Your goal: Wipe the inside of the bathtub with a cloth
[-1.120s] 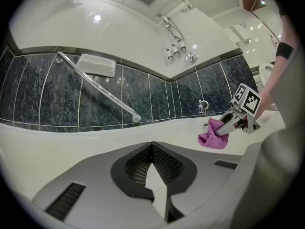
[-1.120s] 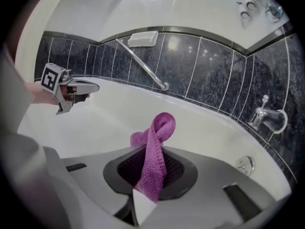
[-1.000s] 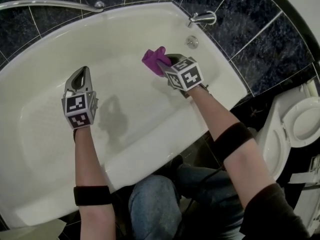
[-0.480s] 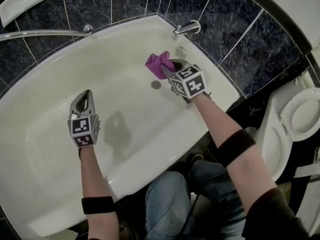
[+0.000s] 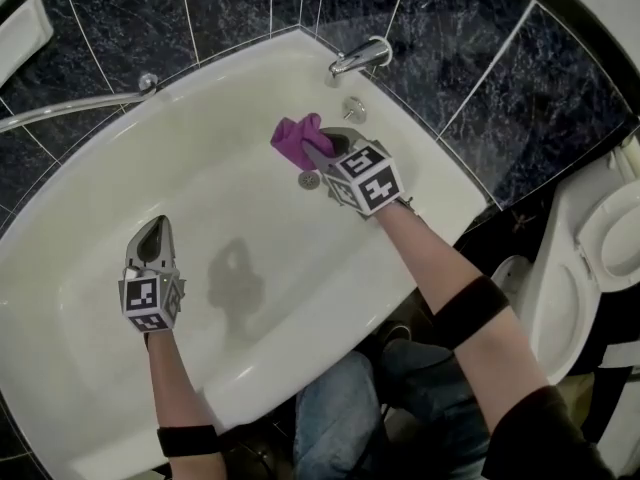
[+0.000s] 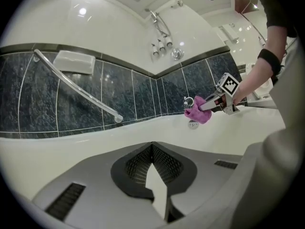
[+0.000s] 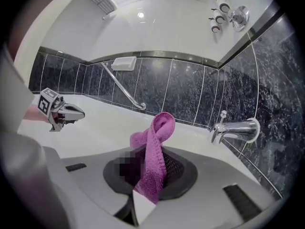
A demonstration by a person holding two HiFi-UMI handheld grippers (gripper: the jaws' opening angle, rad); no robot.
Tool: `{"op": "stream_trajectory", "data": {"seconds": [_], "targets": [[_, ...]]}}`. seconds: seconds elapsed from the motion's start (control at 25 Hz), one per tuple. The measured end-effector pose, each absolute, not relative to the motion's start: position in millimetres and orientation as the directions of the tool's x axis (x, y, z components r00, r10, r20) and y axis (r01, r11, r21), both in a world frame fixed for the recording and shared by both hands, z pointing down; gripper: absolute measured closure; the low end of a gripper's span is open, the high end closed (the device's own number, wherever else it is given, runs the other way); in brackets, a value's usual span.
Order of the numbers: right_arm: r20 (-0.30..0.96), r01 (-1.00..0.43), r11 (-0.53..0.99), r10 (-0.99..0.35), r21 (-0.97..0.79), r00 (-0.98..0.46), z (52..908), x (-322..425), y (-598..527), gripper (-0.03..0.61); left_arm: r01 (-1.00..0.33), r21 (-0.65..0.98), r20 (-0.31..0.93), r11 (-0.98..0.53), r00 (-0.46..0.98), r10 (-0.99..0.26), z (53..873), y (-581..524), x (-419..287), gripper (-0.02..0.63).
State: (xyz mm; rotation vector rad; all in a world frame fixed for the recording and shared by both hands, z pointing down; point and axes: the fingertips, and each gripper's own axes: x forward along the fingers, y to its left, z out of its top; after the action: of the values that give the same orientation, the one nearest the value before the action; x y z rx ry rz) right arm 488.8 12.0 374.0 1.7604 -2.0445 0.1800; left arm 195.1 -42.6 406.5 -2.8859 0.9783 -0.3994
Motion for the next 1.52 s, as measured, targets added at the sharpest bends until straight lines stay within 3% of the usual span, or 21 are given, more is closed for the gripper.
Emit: {"op": "stream_trajectory", "data": {"seconds": [1.08, 1.24, 1.52], "targets": [[0.389, -0.967, 0.238, -0.903, 0.094, -0.184, 441.0, 508.0, -23.3, 0.5, -0.591, -0.228, 0.405, -0.774, 0.665, -0.628, 477.2, -61.5, 174.7, 0.617], [0.397, -0.969, 0.238, -0.897, 0.059, -0.196, 454.5, 514.1, -22.4, 0.5, -0.62, -0.209, 0.38, -0.757, 0.661, -0.647, 458.0, -65.4, 197.7, 0.615], [0.404, -0.971, 0.234, -0.894, 0.056, -0.193, 459.4, 522.0, -30.2, 0.5, -0.596, -0.137, 0.333, -0.791, 0.725, -0.604, 426.5, -75.6, 299.8, 0.615]]}}
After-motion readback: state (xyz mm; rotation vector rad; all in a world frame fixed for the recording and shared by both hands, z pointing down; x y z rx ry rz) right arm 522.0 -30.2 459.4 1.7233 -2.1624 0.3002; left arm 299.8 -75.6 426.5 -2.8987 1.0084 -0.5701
